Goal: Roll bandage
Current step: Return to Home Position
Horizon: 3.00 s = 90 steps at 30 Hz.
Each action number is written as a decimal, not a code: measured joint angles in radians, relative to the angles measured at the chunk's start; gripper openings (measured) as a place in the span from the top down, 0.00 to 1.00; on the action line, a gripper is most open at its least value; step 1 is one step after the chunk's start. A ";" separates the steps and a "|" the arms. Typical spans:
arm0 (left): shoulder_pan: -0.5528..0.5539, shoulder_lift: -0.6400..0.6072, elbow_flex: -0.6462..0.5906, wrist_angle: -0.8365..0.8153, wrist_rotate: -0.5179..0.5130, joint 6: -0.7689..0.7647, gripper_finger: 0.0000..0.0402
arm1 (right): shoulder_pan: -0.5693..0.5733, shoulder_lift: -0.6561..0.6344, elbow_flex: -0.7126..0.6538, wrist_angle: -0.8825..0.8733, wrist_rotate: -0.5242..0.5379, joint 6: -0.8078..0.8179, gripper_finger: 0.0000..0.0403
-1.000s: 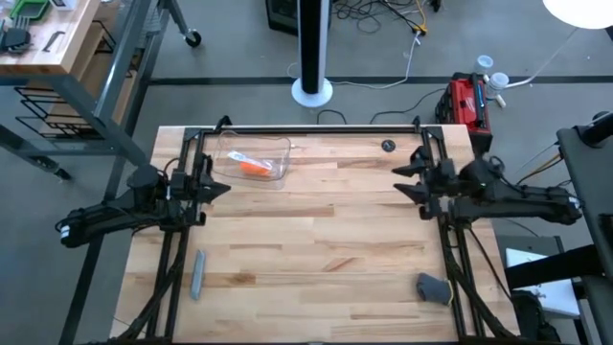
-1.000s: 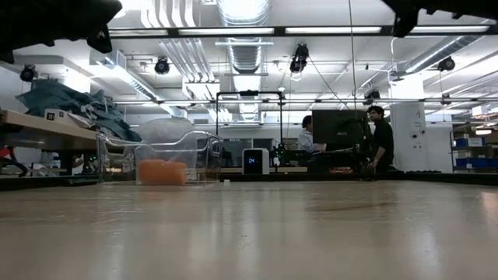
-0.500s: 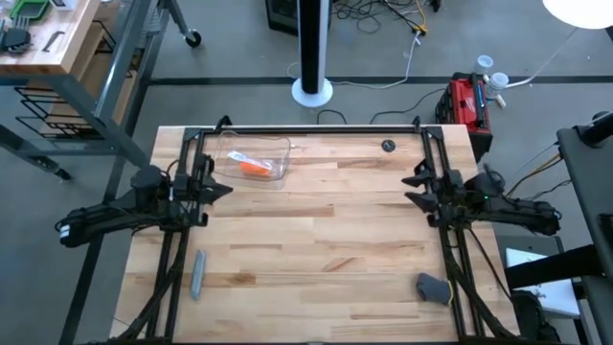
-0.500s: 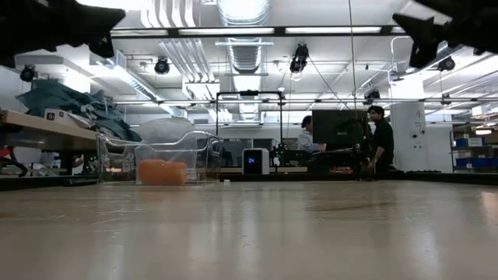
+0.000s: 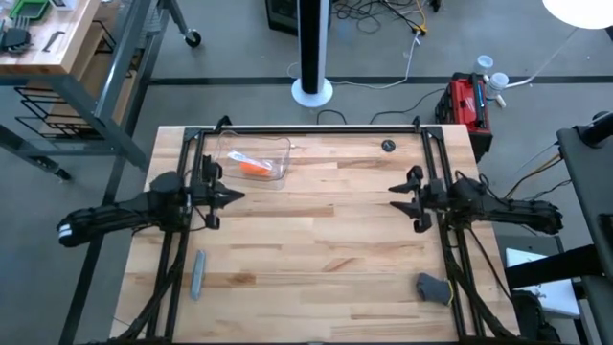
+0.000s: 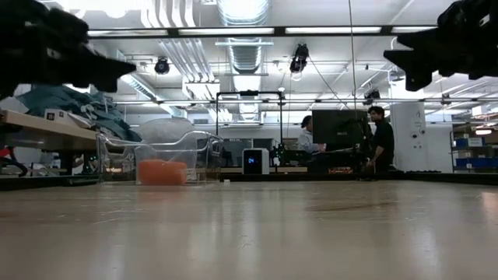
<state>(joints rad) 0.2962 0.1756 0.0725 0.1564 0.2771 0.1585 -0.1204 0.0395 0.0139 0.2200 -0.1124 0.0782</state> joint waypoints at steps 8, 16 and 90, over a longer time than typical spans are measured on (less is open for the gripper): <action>0.000 0.042 -0.060 -0.077 -0.025 0.039 1.00 | 0.000 0.003 -0.001 -0.083 0.000 -0.048 0.53; 0.000 0.075 -0.054 -0.038 -0.026 -0.115 1.00 | 0.000 0.003 -0.001 -0.181 0.008 -0.014 0.53; 0.000 0.291 -0.053 -0.036 -0.027 -0.149 0.93 | 0.000 0.007 -0.003 -0.193 0.009 -0.026 0.53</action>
<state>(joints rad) 0.2963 0.4667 0.0193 0.1200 0.2497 0.0093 -0.1204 0.0467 0.0113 0.0267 -0.1032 0.0517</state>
